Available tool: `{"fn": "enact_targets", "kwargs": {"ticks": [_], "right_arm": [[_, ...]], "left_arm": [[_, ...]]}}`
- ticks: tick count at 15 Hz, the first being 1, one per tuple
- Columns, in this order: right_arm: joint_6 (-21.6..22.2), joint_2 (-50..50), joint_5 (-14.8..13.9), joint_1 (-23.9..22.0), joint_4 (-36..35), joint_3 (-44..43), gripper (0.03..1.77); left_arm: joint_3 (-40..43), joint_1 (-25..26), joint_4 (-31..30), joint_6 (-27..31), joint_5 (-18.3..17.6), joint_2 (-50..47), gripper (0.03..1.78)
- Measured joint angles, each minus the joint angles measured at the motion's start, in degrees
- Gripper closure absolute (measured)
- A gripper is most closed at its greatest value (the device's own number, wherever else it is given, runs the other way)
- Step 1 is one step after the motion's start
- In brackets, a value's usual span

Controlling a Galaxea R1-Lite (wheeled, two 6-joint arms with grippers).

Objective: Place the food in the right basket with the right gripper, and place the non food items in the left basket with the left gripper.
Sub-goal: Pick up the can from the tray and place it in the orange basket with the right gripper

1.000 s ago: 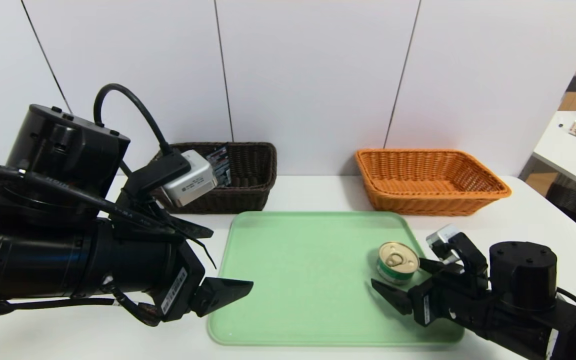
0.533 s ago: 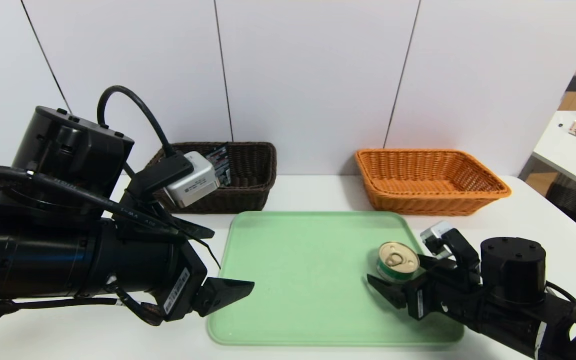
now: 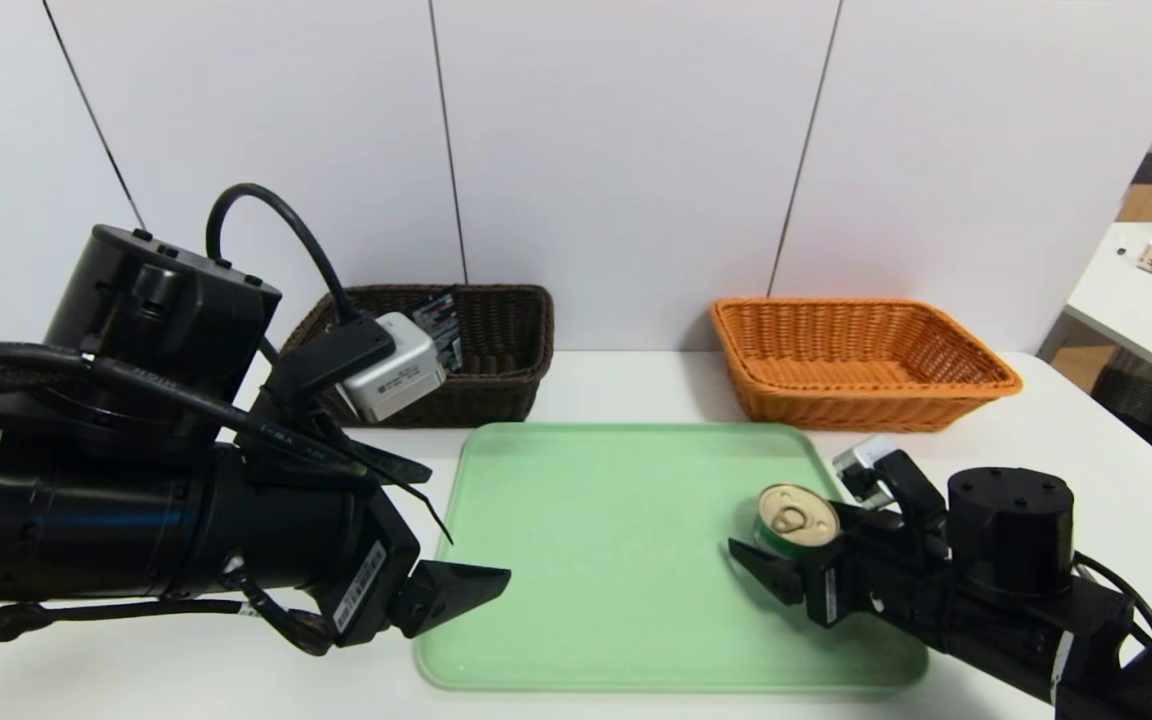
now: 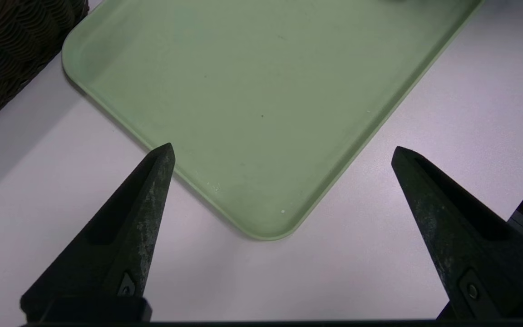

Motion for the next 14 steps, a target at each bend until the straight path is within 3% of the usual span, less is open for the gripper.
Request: {"fn": "enact_targets", "kwargs": {"ticks": [4, 8, 14], "right_arm": [[-0.01, 0.46, 0.04, -0.35, 0.00, -0.33, 0.10], [-0.11, 0.61, -0.07, -0.39, 0.11, -0.33, 0.73], [-0.01, 0.22, 0.26, -0.35, 0.09, -0.24, 0.79]], "left_arm": [[0.00, 0.00, -0.01, 0.00, 0.02, 0.27, 0.12], [-0.04, 0.02, -0.54, -0.02, -0.02, 0.61, 0.12], [-0.01, 0.00, -1.16, 0.09, -0.11, 1.05, 0.12]]}}
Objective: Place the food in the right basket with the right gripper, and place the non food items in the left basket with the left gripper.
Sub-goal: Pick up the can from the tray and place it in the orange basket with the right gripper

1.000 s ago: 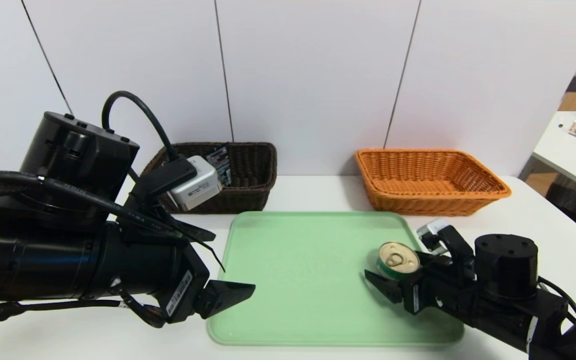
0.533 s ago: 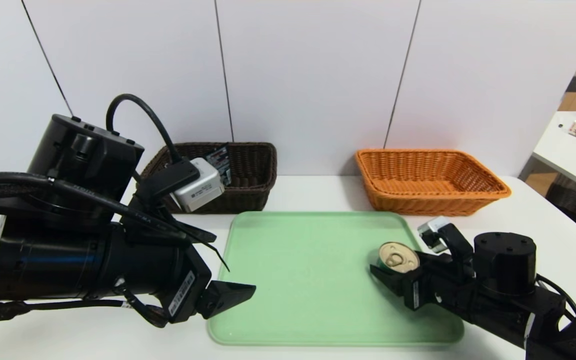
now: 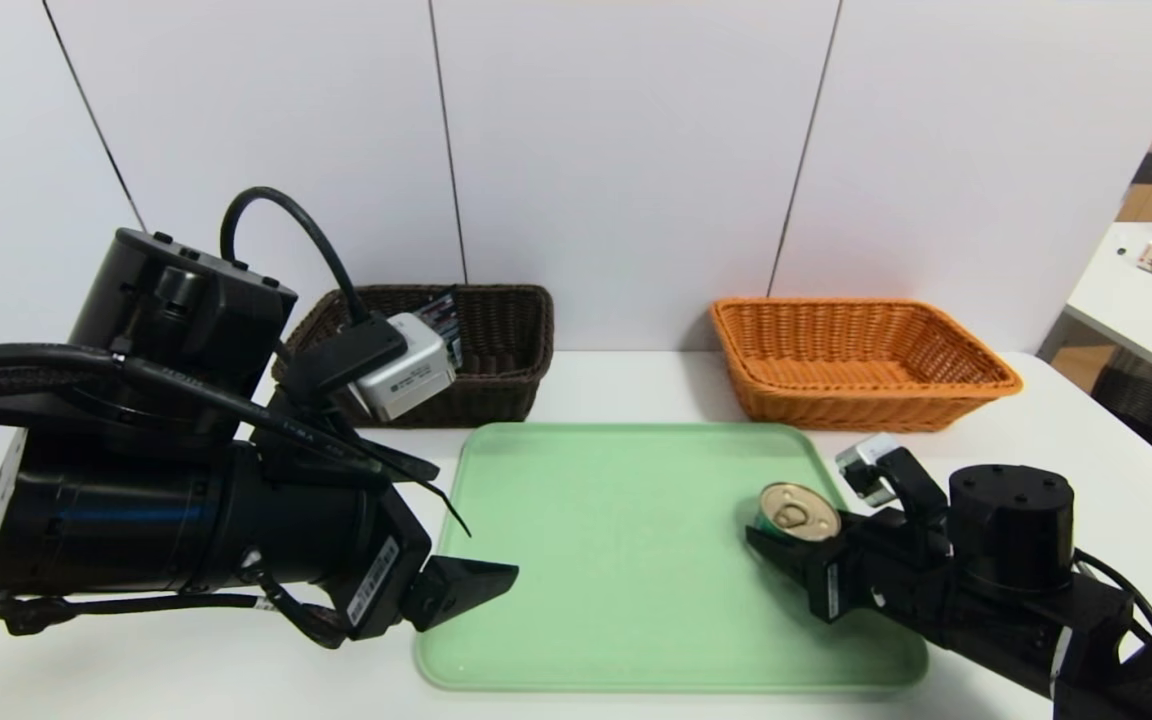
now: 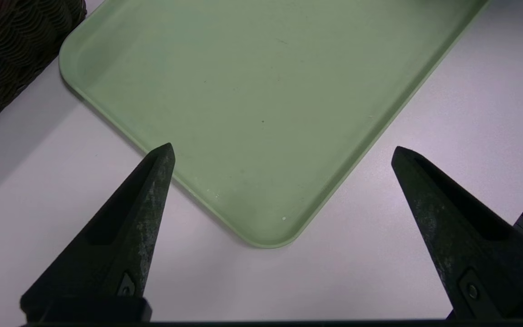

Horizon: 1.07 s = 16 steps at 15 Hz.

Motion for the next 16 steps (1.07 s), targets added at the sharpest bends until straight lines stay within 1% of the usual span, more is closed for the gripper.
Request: {"fn": "enact_targets", "kwargs": {"ticks": [4, 10, 12, 16], "right_arm": [[0.04, -2.10, -0.06, -0.02, 0.98, -1.28, 0.79], [-0.26, -5.77, -0.33, -0.11, 4.80, -6.62, 0.80], [-0.37, -7.39, -0.34, -0.30, 9.70, -10.64, 0.80], [-0.50, -11.02, -0.33, -1.57, 22.93, -21.78, 0.80]], "left_arm": [[-0.24, 0.00, 0.00, -0.01, 0.02, -0.13, 0.12], [-0.46, 0.00, 0.02, 0.02, 0.11, -0.61, 0.12], [-0.57, 0.02, 0.00, 0.00, 0.17, -0.74, 0.12], [-0.66, 0.09, 0.02, -0.04, 0.24, -1.05, 0.12]]}}
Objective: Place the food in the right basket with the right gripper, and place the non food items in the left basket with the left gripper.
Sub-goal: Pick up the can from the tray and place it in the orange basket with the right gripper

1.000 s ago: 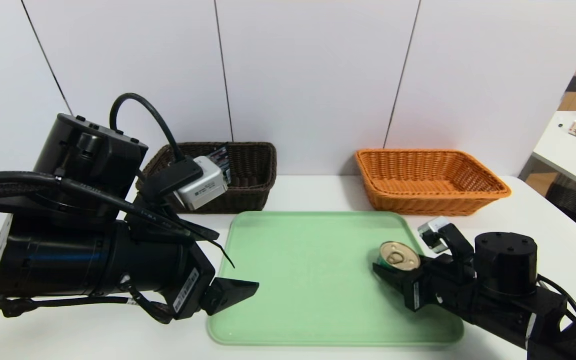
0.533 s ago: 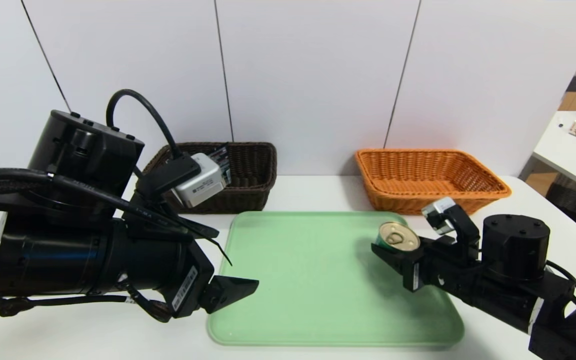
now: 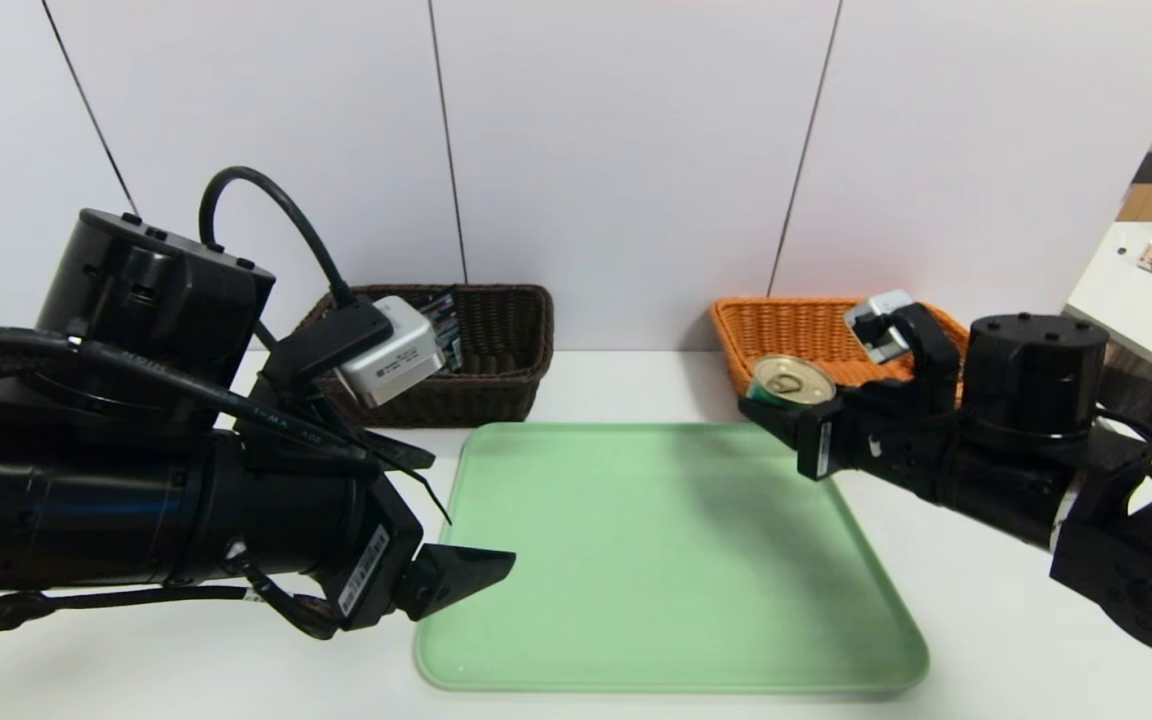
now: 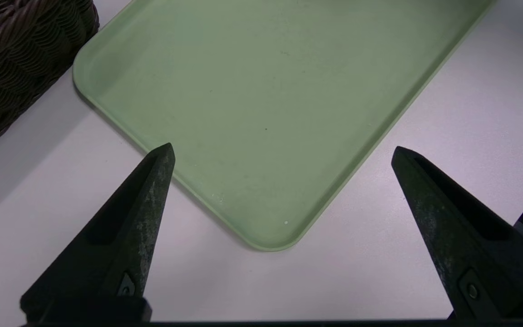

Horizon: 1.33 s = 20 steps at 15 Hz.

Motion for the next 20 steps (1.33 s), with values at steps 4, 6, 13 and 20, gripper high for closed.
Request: {"fn": "enact_targets", "kwargs": {"ticks": [4, 6, 13, 20], "right_arm": [[-0.01, -1.99, -0.01, -3.34, 12.47, -9.97, 0.80], [-0.06, -2.45, -0.04, -5.73, 17.29, -13.17, 0.80], [-0.01, 0.83, -0.09, -13.51, 24.60, -22.98, 0.80], [-0.01, 8.20, -1.22, -17.62, 36.63, -36.57, 0.80]], "left_arm": [[-0.02, 0.05, -0.11, -0.13, 0.06, -0.15, 0.12], [-0.09, 0.17, -0.11, -0.35, 0.06, -0.15, 0.12], [-0.24, 0.20, -0.11, -0.74, -0.11, 0.02, 0.12], [-0.33, 0.17, -0.13, -1.01, -0.13, 0.55, 0.12]]}}
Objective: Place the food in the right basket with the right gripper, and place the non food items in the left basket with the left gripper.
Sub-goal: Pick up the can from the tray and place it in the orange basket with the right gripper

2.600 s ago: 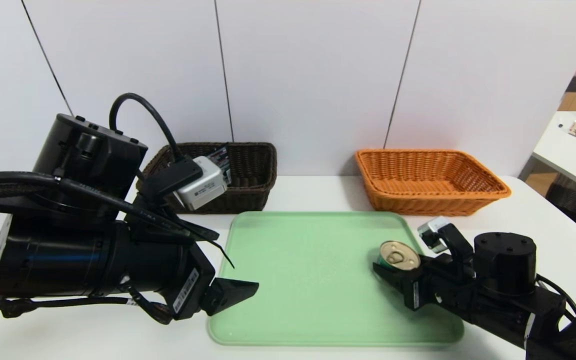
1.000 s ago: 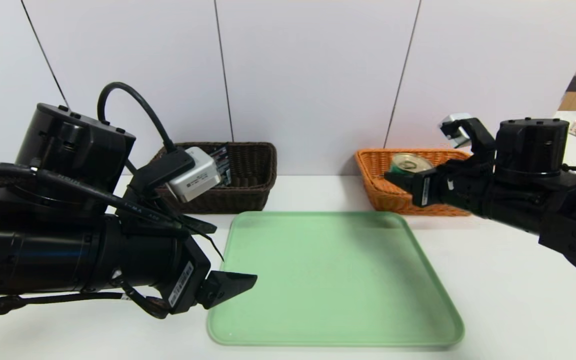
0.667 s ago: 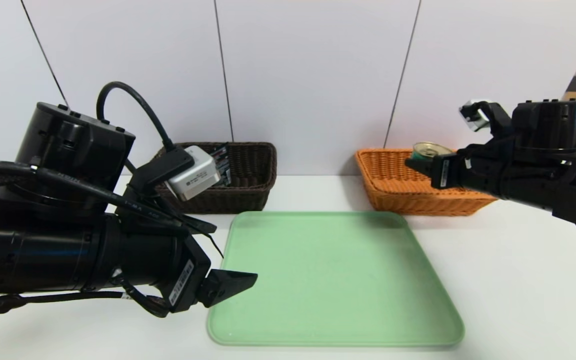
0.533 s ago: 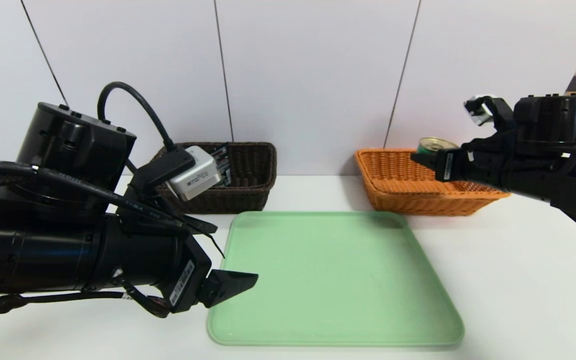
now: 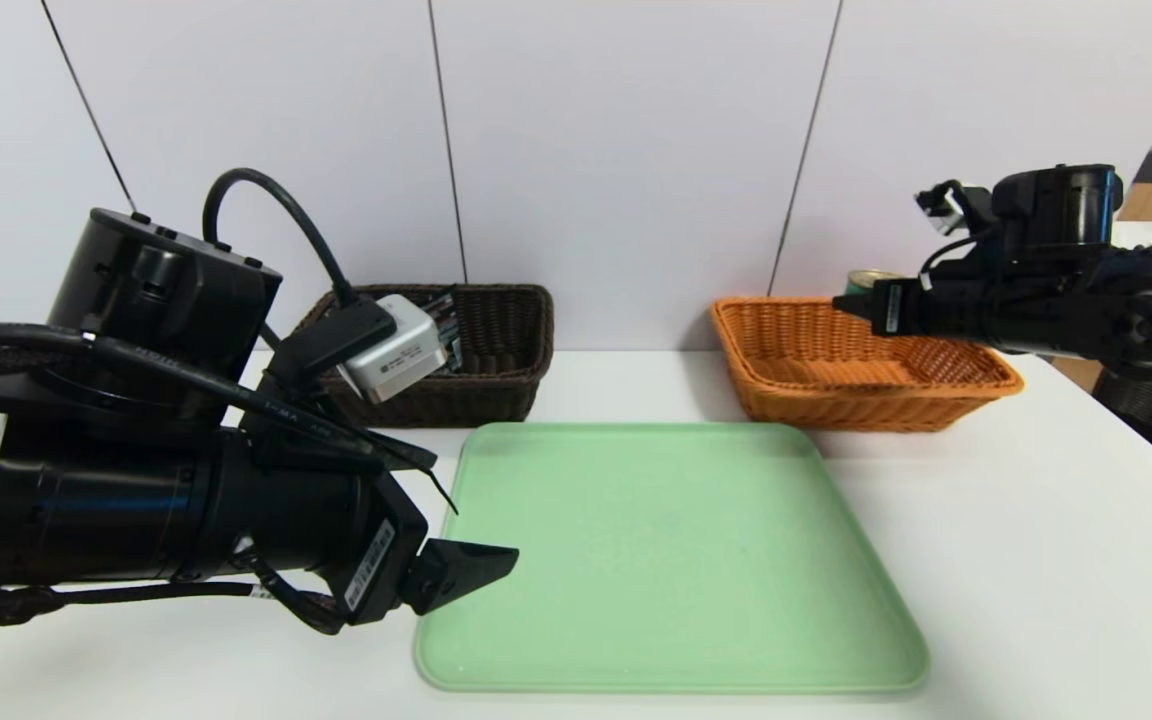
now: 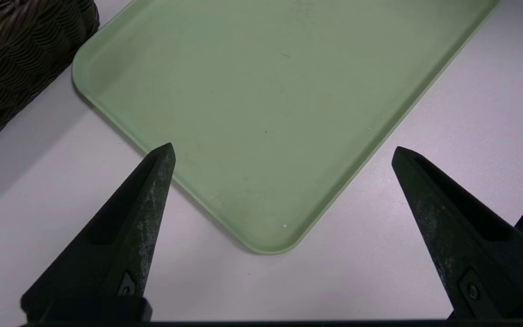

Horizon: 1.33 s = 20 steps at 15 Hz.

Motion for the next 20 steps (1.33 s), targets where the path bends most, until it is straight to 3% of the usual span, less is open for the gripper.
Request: {"fn": "enact_targets", "kwargs": {"ticks": [6, 9, 14, 20], "right_arm": [[0.09, 6.18, -3.06, -0.94, 11.28, -11.00, 0.80], [0.04, 10.05, -4.71, -1.32, 12.98, -15.63, 0.80], [-0.10, 16.08, -5.05, -1.71, 13.54, -19.69, 0.80], [-0.29, 18.03, -5.02, -1.68, 19.87, -22.75, 0.80]], "left_arm": [[-1.29, 0.11, 0.02, 0.07, 0.28, 0.50, 0.12], [-1.35, 0.11, 0.02, 0.07, 0.28, 0.74, 0.12], [-1.35, 0.41, 0.02, -0.45, 0.24, 1.33, 0.12], [-1.35, 0.88, 0.00, -0.52, 0.24, 1.85, 0.12]]}}
